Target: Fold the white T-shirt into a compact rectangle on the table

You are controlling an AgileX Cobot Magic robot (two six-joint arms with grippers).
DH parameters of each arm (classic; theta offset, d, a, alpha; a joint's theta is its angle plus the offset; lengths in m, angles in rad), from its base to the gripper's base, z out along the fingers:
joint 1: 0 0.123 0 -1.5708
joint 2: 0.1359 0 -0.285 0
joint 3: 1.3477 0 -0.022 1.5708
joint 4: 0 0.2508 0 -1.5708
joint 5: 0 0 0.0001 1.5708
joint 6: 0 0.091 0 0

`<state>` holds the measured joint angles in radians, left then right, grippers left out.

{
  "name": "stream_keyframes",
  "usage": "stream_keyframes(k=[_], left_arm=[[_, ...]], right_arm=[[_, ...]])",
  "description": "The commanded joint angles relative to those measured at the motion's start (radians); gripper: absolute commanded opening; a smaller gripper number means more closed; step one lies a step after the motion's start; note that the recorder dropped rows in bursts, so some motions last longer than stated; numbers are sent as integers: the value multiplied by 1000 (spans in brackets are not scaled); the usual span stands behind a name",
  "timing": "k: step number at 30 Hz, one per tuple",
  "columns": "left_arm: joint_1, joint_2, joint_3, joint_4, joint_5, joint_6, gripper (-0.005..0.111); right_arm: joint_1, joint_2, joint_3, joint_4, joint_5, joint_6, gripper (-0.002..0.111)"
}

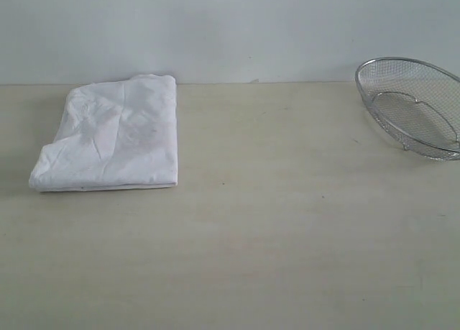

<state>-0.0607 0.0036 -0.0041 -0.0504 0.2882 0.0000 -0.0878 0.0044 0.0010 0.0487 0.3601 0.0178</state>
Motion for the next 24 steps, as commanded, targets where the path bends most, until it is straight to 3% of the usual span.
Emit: stream_keyframes(k=[1,24], left_arm=[[3,-4,4,3,4,51,4],[-2,-4,4,-4,4,45,4]], right_arm=[[-3,-4,-1,-2,-16,3,0],[-3,-4,-1,-2,-16,3,0]])
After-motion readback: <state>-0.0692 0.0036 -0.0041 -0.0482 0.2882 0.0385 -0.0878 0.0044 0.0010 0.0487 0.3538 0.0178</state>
